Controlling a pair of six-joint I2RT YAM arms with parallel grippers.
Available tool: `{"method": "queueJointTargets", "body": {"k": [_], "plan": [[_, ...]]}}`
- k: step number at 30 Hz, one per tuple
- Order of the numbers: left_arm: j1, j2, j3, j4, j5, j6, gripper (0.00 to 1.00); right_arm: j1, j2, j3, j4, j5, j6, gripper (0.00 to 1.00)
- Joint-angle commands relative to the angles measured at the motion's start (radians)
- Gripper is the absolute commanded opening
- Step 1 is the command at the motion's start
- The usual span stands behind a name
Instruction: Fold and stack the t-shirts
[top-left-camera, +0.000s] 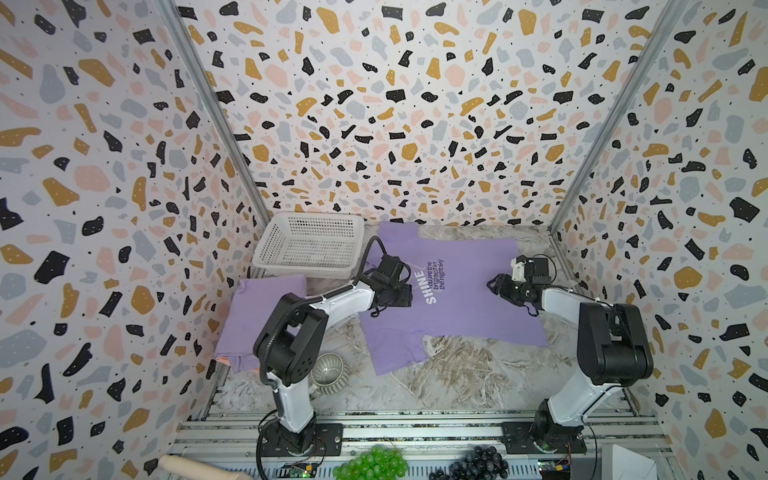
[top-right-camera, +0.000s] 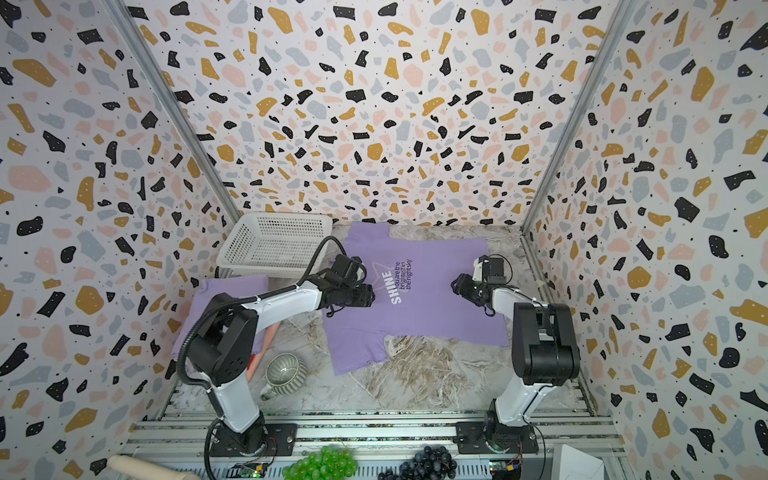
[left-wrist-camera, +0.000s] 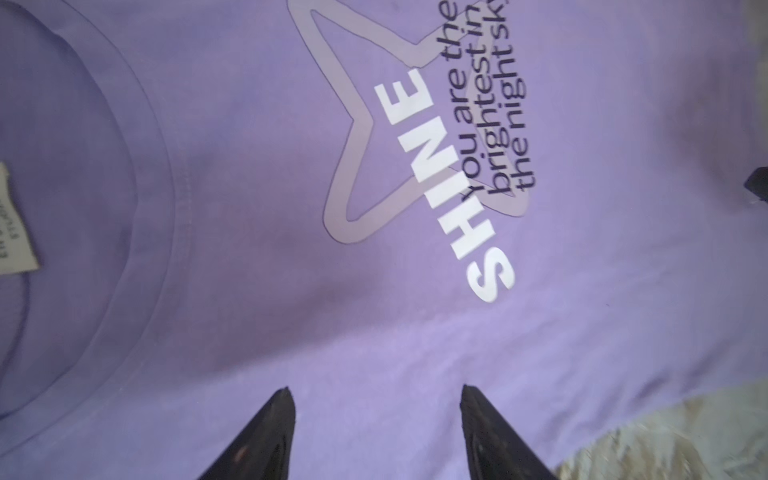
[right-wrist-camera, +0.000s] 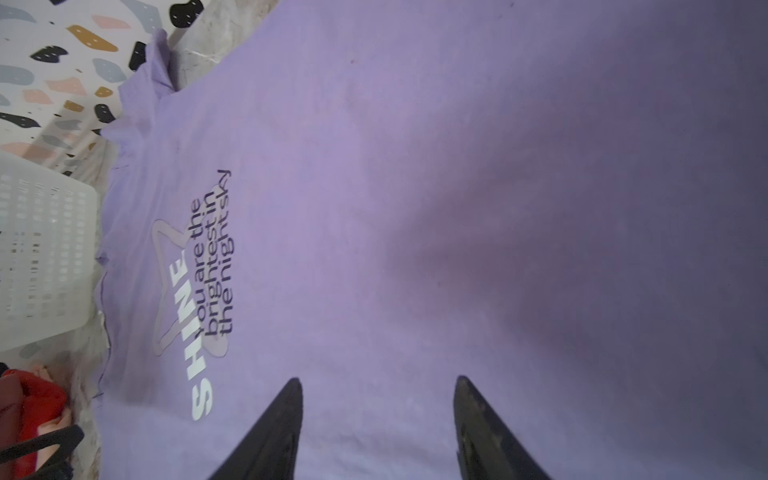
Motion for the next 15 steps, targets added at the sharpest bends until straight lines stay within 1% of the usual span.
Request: {"method": "queueJointTargets", "body": {"k": [1, 4, 7, 11, 15], "plan": [[0.013, 0.038, 0.031, 0.026, -0.065, 0.029, 0.64, 0.004, 0.037, 0.079, -0.018, -0.009, -0.039, 0.58], [0.024, 0.071, 0.009, 0.017, -0.024, 0.054, 0.63, 0.002, 0.060, 0.074, -0.050, 0.012, -0.067, 0.58], [0.023, 0.082, -0.032, -0.031, 0.019, 0.131, 0.60, -0.011, 0.061, 0.045, -0.072, 0.016, -0.086, 0.58], [0.023, 0.055, -0.139, -0.075, 0.056, 0.191, 0.59, -0.048, 0.038, -0.015, -0.113, 0.041, -0.092, 0.57], [0.018, 0.009, -0.239, -0.092, 0.113, 0.204, 0.57, -0.094, -0.023, -0.101, -0.164, 0.073, -0.095, 0.56]]}}
